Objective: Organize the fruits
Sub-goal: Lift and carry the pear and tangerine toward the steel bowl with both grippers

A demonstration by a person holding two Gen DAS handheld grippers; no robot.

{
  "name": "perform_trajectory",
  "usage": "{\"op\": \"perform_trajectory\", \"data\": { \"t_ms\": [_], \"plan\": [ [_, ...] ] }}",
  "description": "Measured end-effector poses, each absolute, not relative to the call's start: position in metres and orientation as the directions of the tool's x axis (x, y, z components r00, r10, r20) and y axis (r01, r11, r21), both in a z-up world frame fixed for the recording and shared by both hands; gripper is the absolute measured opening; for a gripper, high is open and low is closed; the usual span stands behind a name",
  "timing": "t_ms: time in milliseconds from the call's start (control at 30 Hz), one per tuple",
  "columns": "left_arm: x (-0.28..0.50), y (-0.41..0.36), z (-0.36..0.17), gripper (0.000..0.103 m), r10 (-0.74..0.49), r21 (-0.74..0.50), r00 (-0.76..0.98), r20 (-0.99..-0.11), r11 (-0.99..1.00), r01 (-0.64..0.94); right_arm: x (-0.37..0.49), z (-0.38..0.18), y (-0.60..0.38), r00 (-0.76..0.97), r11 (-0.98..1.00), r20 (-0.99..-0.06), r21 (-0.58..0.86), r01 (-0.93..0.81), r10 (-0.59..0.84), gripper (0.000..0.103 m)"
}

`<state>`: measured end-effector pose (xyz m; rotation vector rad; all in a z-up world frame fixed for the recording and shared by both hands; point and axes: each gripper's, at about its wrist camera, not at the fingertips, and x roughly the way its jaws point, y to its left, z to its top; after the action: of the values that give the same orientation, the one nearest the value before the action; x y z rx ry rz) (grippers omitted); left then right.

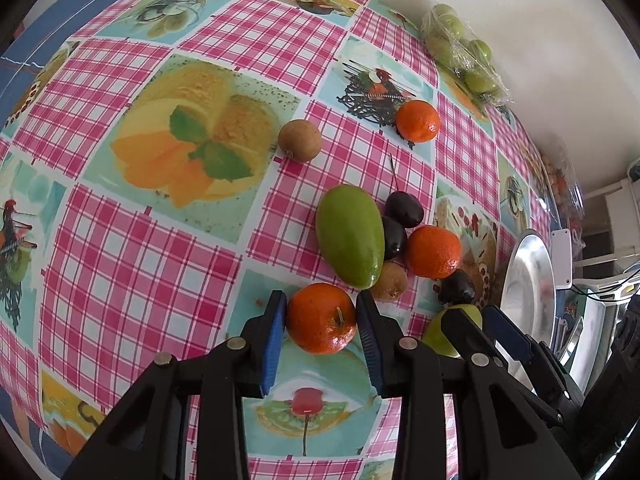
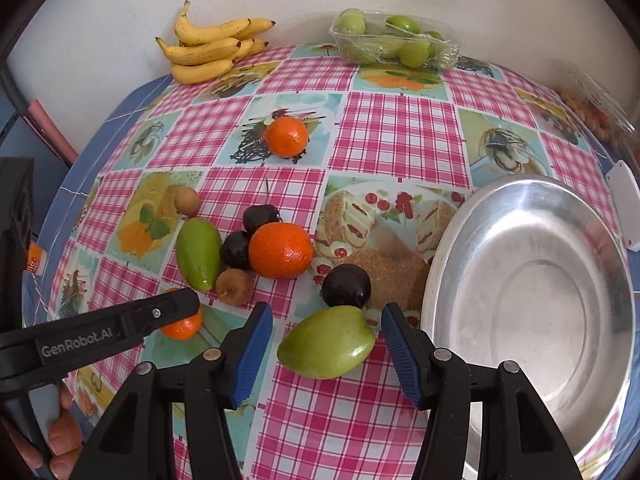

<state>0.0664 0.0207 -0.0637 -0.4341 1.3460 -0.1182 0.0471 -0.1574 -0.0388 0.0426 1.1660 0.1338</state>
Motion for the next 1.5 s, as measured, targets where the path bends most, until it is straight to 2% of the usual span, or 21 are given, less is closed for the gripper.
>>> {"op": "perform_trajectory", "data": {
  "t_ms": [200,433,633,800,1033,1500],
  "plan": [
    [0.066,0.021,-0.063,0.037,-0.329,-0.369,0.229,-0.916,0.915,-0.163,0.05,-0.042,-0.155,0.381,0.984,-0.909,0.133,-0.12,0.169,0.061],
    [0.066,0.022,-0.064,0.037,-0.33,-0.37,0.227,-0.916,0.914,-0.164,0.047,-0.045,-0.149,0.358,0.985,-0.923,0.091,-0.145,0.138,0.061],
    [0.066,0.022,-0.064,0.037,-0.331,-0.371,0.226,-0.916,0.914,-0.165,0.038,-0.049,-0.137,0.34,0.978,-0.938,-0.005,-0.21,0.068,0.067],
    [0.066,0.022,-0.064,0.038,-0.331,-0.371,0.226,-0.916,0.914,-0.164,0.034,-0.055,-0.128,0.329,0.968,-0.944,-0.074,-0.241,0.01,0.067],
    [0.065,0.021,-0.066,0.038,-0.332,-0.37,0.218,-0.917,0.915,-0.162,0.034,-0.066,-0.138,0.263,0.979,-0.964,-0.01,-0.204,0.045,0.067],
    [0.065,0.02,-0.066,0.038,-0.336,-0.372,0.214,-0.917,0.914,-0.162,0.038,-0.064,-0.147,0.257,0.987,-0.962,0.048,-0.155,0.087,0.066]
  ]
}}
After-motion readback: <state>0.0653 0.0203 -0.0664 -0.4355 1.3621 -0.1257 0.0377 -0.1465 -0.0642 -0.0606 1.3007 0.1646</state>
